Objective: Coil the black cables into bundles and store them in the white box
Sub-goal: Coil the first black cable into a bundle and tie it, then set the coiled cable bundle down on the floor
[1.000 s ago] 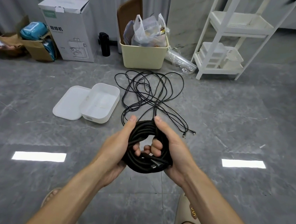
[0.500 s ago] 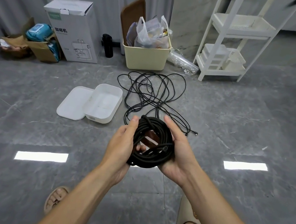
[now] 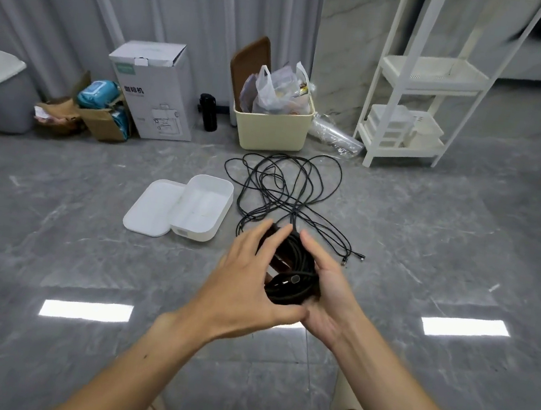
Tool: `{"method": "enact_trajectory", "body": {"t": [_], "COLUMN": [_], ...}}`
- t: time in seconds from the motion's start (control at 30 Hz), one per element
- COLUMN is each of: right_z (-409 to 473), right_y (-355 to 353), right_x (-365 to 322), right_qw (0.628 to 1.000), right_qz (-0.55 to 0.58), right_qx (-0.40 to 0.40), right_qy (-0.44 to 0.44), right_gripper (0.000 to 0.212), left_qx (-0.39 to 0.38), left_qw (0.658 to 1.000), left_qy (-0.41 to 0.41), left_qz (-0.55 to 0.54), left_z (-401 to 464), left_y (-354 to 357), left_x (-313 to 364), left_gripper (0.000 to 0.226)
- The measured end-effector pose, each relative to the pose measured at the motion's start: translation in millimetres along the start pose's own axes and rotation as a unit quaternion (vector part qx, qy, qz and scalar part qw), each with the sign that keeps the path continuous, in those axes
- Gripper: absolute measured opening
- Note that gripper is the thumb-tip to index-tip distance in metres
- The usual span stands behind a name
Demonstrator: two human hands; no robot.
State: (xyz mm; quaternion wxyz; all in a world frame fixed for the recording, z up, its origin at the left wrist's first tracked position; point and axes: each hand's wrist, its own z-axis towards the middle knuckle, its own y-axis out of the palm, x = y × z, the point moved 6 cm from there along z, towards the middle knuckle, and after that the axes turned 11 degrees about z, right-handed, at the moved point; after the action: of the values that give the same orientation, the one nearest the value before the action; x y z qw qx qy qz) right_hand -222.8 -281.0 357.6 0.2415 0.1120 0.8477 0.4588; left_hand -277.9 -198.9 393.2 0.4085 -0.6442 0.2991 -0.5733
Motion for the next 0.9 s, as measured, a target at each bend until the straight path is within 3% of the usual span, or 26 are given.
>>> {"method": "enact_trajectory", "body": {"t": [0.23, 0.5, 0.63, 0.77, 0.9], "right_z": [3, 62, 111, 157, 228], "right_y": [0, 12, 22, 23, -1], "right_x": [6, 34, 47, 58, 85], "right_qw": [1.0, 0.995, 0.969, 0.858, 0.644], "right_qz": [-0.013, -0.098, -0.245, -0.507, -0.752], "right_qx": [0.024, 0.035, 0.032, 0.0, -0.006], "right_qy": [-0.011, -0.004, -0.015, -0.08, -0.14], "right_gripper": [0.043, 0.038, 0.034, 0.03, 0.06], "left_qx": [-0.072, -0.031, 0.006, 0.037, 0.037], "left_qw": [0.983, 0.993, 0.99, 0.978, 0.965], "left_qy": [0.04, -0.04, -0.107, -0.188, -0.25], "left_qz": [0.166, 0.109, 0.087, 0.077, 0.071], "left_z": [8, 13, 22, 30, 42], "left_y": [-17, -17, -20, -22, -4], "left_x": [-8, -71, -134, -207, -293], "left_gripper": [0.107, 0.094, 0.089, 0.096, 0.098]}}
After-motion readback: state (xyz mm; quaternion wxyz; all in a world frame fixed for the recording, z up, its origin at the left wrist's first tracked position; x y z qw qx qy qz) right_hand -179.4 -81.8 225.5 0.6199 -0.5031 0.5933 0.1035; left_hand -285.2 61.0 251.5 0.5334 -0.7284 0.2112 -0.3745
